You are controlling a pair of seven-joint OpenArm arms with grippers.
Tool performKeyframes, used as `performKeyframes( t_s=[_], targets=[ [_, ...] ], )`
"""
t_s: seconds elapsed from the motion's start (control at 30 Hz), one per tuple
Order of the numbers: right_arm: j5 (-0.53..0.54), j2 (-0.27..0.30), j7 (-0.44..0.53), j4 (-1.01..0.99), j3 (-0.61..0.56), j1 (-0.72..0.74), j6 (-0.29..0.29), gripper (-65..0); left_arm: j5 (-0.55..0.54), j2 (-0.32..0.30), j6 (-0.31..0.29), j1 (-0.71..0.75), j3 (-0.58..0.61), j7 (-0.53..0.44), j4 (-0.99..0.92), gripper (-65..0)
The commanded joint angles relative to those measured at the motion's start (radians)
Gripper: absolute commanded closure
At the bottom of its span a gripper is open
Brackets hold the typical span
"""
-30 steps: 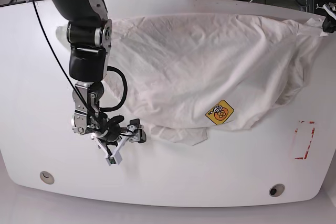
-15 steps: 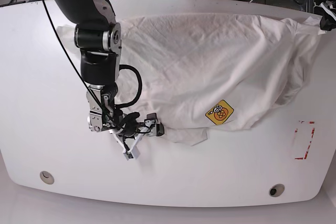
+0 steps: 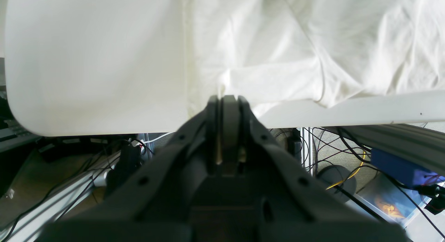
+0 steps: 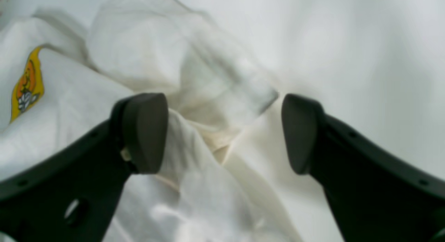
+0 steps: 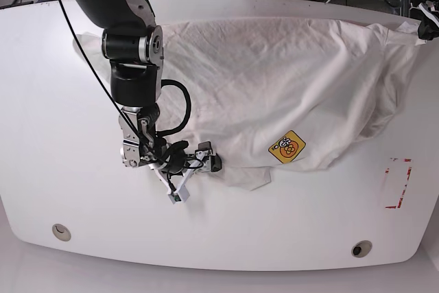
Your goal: Layout the t-shirt on the table in an organized manner, then fold the t-shirt properly
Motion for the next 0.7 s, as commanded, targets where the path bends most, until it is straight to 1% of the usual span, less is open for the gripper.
performKeyframes(
  t_s=[0.0,0.2,0.4,0.67],
  targets=[
    [0.015,-0.005,0.022,0.015,0.0,0.029,0.006,-49.0,-0.008,-0.021,-0.001,0.006,-0.012,-0.014,0.016,-0.3],
    [0.018,-0.007,0.059,0.015,0.0,0.012,0.006,-48.8,-0.008,-0.021,-0.001,0.006,-0.012,-0.014,0.016,-0.3],
    [0.018,-0.022,0.059,-0.005,0.0,0.014,0.006,-48.8,-0.008,-0.021,-0.001,0.006,-0.011,-0.014,0.016,-0.3],
    [0.018,-0.025,0.067,-0.014,0.004,0.034,0.001,-48.8,-0.008,-0.021,-0.001,0.006,-0.009,-0.014,0.016,-0.3]
  ],
)
